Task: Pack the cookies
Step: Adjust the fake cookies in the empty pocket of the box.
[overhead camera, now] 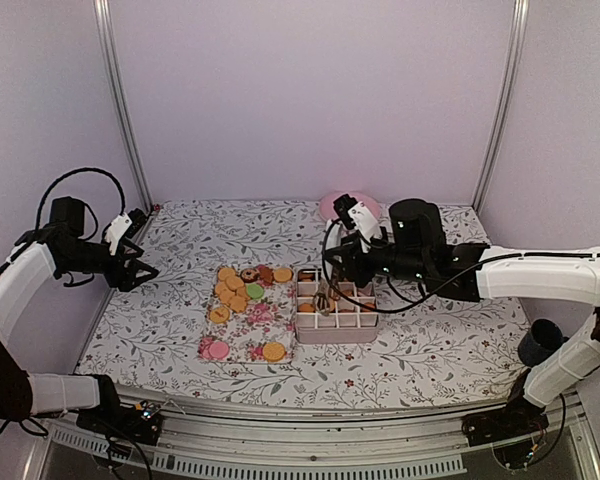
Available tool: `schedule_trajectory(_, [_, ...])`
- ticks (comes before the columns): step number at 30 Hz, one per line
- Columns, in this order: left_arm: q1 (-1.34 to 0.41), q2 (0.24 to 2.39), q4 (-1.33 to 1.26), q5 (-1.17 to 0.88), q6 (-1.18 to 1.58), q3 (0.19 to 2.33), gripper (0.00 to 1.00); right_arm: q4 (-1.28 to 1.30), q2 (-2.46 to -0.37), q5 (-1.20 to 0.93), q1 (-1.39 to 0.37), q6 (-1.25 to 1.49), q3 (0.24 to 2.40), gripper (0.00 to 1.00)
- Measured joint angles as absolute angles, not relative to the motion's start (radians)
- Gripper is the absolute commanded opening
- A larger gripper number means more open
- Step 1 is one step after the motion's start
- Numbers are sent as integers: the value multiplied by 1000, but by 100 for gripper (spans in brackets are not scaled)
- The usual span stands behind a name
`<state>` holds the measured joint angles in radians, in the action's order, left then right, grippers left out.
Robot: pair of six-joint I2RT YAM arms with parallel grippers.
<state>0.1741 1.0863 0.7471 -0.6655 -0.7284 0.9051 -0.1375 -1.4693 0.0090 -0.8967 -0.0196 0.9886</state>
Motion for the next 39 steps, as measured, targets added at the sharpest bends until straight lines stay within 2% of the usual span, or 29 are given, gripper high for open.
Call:
schedule_trajectory(10, [174,1085,747,-665,-728,905,79,-136,-1469,-6,-876,-23,989,22])
schedule_trajectory(14, [174,1082,747,-666,-728,905,79,-136,-1469,-14,-875,-26,989,20])
schedule_trajectory(16, [174,1080,747,-665,-728,905,79,-135,-1469,-17,-874,-28,990,20])
schedule_trajectory(24, [174,1078,747,-665,-728,905,79,-112,-1469,-39,-869,-47,1008,35])
schedule_trajectory(34, [174,1077,747,-665,-728,905,79,-103,-1469,-41,-867,-56,1024,36])
schedule_trajectory(39, [174,1077,747,-665,-728,905,79,-102,-1469,-39,-866,-60,1024,30])
